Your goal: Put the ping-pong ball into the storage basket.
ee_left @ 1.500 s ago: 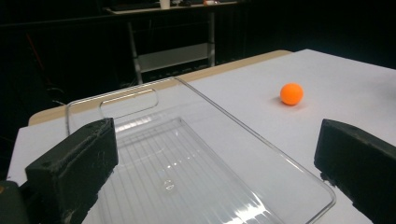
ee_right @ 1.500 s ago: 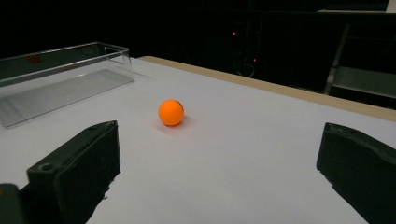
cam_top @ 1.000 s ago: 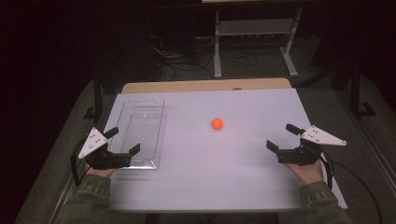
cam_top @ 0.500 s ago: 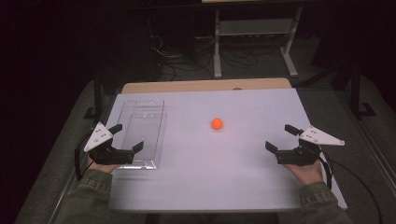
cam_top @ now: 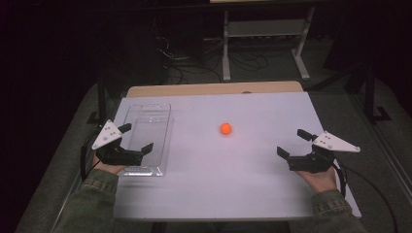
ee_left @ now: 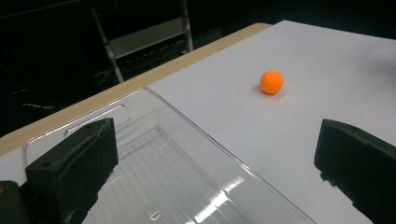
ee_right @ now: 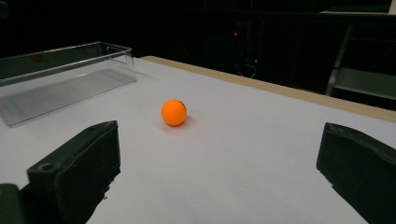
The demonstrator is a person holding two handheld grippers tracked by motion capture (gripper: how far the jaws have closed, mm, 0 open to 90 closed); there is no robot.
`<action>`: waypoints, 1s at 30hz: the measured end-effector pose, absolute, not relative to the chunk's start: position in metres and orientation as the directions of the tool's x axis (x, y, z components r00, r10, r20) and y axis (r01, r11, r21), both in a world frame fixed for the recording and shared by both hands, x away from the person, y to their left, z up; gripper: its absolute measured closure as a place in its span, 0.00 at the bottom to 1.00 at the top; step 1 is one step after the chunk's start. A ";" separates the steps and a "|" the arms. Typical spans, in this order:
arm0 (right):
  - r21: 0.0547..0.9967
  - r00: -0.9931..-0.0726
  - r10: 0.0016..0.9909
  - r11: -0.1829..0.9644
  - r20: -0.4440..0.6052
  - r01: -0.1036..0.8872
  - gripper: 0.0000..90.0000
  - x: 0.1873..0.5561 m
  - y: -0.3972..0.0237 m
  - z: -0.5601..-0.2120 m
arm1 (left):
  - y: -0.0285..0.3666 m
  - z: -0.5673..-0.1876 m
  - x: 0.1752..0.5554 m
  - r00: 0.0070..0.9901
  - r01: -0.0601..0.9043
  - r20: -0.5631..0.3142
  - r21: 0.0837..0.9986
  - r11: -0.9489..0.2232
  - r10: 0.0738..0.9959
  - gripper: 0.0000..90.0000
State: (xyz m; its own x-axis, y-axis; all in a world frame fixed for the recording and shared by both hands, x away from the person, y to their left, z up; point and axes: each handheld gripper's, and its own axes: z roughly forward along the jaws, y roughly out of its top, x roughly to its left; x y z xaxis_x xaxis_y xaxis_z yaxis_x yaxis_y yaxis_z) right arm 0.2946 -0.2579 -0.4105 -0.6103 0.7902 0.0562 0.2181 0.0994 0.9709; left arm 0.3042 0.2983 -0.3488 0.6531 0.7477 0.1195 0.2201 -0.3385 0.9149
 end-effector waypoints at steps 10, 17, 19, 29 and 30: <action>0.970 -0.618 0.784 0.101 0.060 0.223 0.00 0.295 -0.257 -0.411 | 0.288 -0.340 0.312 0.682 0.223 0.122 0.904 -0.364 0.721 0.00; 0.969 -0.618 0.783 0.101 0.061 0.224 0.00 0.295 -0.257 -0.411 | 0.280 -0.337 0.317 0.701 0.230 0.129 0.890 -0.393 0.701 0.00; 0.969 -0.618 0.784 0.101 0.061 0.224 0.00 0.295 -0.257 -0.411 | 0.277 -0.335 0.320 0.708 0.234 0.136 0.881 -0.412 0.693 0.00; 0.969 -0.616 0.786 0.106 0.057 0.224 0.00 0.294 -0.257 -0.411 | 0.267 -0.331 0.327 0.728 0.223 0.150 0.871 -0.438 0.669 0.00; 0.968 -0.616 0.786 0.110 0.053 0.223 0.00 0.294 -0.256 -0.412 | 0.267 -0.330 0.327 0.729 0.223 0.149 0.871 -0.438 0.668 0.00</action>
